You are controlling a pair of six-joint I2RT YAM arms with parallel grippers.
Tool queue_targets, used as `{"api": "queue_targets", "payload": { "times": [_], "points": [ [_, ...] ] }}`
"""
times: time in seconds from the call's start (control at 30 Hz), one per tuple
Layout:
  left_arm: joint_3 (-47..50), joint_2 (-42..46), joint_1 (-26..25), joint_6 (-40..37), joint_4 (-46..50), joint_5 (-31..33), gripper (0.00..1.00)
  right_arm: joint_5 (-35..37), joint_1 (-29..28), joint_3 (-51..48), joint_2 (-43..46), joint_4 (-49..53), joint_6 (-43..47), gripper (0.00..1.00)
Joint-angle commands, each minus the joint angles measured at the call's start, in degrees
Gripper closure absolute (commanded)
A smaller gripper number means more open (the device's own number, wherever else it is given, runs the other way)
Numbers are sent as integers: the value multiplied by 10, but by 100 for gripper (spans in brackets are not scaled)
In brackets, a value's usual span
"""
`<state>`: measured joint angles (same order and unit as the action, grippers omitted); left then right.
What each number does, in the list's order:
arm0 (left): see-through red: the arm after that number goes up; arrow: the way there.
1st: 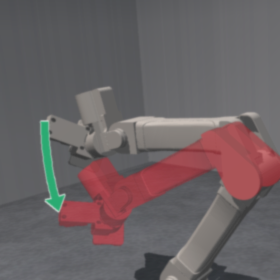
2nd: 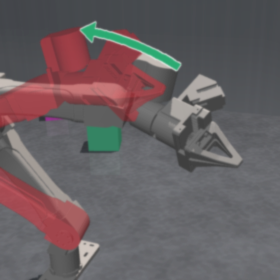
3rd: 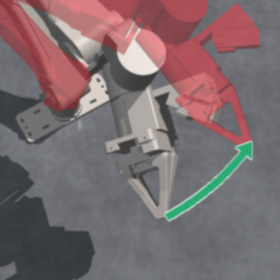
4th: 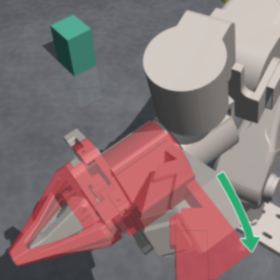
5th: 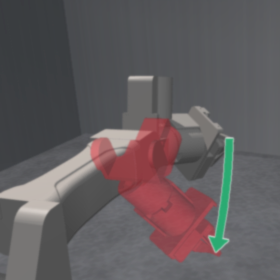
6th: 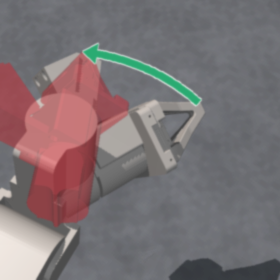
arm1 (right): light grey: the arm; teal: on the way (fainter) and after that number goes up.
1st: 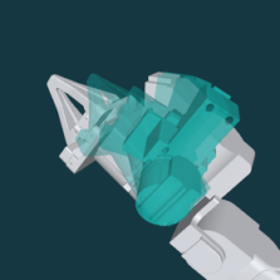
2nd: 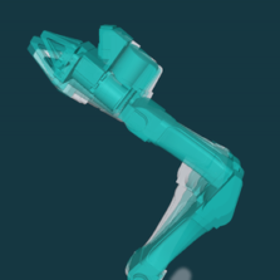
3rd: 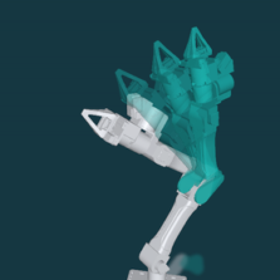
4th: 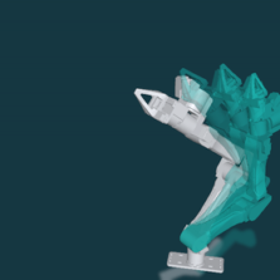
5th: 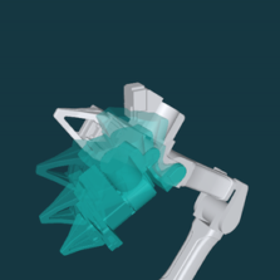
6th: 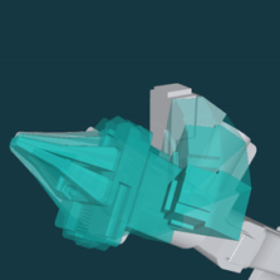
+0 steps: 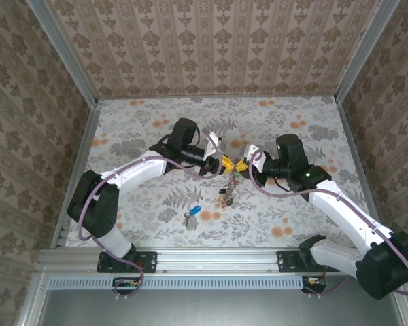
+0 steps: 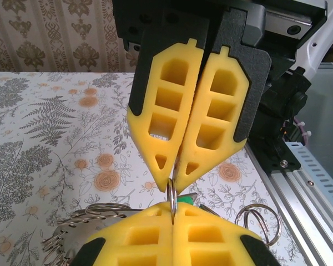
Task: Put the keys on the keyring
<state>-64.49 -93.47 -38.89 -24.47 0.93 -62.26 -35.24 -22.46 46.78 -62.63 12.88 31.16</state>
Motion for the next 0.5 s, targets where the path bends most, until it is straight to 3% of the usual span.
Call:
{"api": "queue_targets", "payload": {
  "times": [0.0, 0.47],
  "points": [
    [-19, 25, -4, -12, -8, -33, 100, -16, -3, 17, -4, -17, -1, 87],
    [-20, 24, -6, -10, -11, -41, 100, -22, -5, 18, -15, -29, -10, 85]
  ]
}}
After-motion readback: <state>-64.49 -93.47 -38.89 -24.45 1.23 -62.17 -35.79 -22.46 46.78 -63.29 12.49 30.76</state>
